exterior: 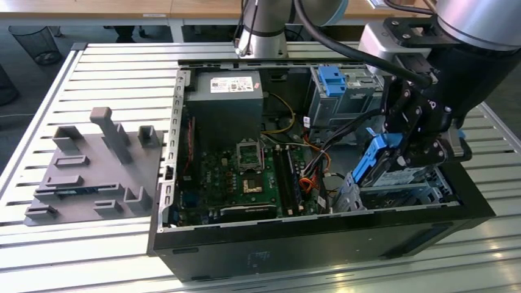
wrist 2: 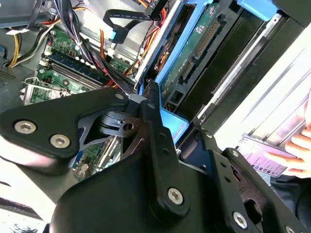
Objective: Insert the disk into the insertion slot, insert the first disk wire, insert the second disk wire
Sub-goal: 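Insert the disk into the insertion slot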
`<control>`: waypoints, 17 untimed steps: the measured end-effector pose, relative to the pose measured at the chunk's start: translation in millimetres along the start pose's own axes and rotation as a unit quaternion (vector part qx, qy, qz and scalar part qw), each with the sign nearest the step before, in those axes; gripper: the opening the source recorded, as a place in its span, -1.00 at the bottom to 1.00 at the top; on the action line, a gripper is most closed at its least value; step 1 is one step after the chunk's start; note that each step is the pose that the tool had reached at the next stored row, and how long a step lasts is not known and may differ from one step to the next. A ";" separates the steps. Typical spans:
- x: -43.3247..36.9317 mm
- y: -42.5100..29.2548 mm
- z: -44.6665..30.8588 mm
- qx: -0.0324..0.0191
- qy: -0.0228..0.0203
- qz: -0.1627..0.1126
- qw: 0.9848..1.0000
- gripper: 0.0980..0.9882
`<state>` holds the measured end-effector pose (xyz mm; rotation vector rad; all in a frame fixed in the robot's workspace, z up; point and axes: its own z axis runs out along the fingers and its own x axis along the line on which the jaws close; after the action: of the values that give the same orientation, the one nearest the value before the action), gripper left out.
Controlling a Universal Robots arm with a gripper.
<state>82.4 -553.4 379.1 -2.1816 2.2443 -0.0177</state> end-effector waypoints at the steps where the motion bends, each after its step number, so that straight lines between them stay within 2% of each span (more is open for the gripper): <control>1: 0.0 0.0 0.3 0.000 0.000 0.000 1.000 -0.40; 17: 0.0 0.1 5.5 0.000 0.000 0.000 1.000 -0.40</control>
<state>82.4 -553.4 373.6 -2.1817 2.2443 -0.0179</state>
